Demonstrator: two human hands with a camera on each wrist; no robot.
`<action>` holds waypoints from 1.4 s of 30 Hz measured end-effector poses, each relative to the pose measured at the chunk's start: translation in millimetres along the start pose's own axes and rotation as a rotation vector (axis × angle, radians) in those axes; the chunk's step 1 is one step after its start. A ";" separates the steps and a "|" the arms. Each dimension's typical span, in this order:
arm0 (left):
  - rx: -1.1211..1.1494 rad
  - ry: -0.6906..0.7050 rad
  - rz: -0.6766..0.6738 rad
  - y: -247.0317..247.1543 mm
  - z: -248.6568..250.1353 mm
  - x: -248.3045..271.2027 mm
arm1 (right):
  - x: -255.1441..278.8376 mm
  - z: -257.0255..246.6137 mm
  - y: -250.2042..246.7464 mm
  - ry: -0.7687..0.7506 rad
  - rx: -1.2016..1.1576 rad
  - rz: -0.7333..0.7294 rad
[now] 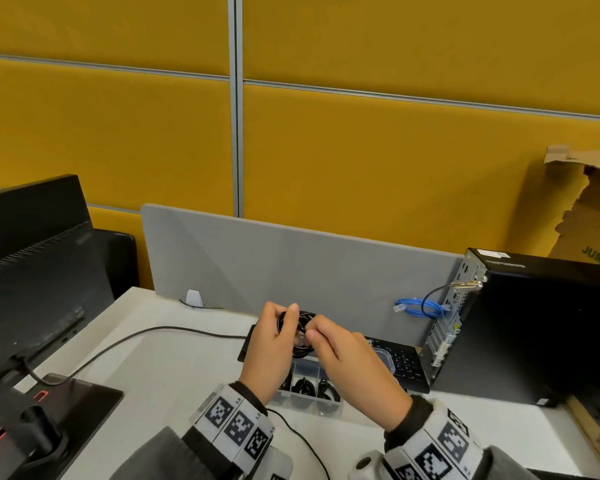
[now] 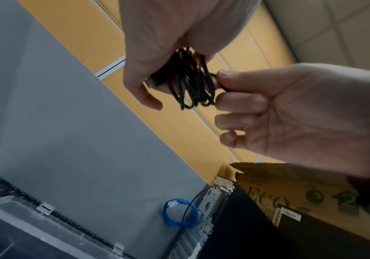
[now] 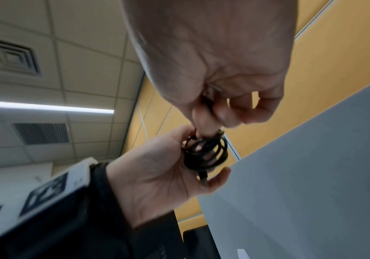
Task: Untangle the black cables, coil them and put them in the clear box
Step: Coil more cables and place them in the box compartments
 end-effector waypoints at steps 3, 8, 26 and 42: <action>-0.038 0.046 0.031 -2.3 0.2 1.4 | 1.2 -9.5 -3.1 -0.079 0.142 0.003; -0.264 0.186 -0.017 2.5 12.9 0.3 | 1.3 -13.0 -5.7 -0.096 0.405 0.148; 0.152 0.022 -0.330 11.5 7.7 12.9 | -6.7 28.2 -27.8 -0.044 -0.080 0.174; -0.012 -0.219 -0.577 32.2 -14.1 13.1 | 3.4 52.1 -3.0 0.225 -0.497 0.118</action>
Point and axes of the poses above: each hand's wrist, its own x-axis away from the middle knuckle, its own y-axis out of the palm, z = x × y, the point moved 7 cm from there along -x, towards the middle knuckle, and after that the axes turned 3 degrees about -x, right-handed, at the moved point
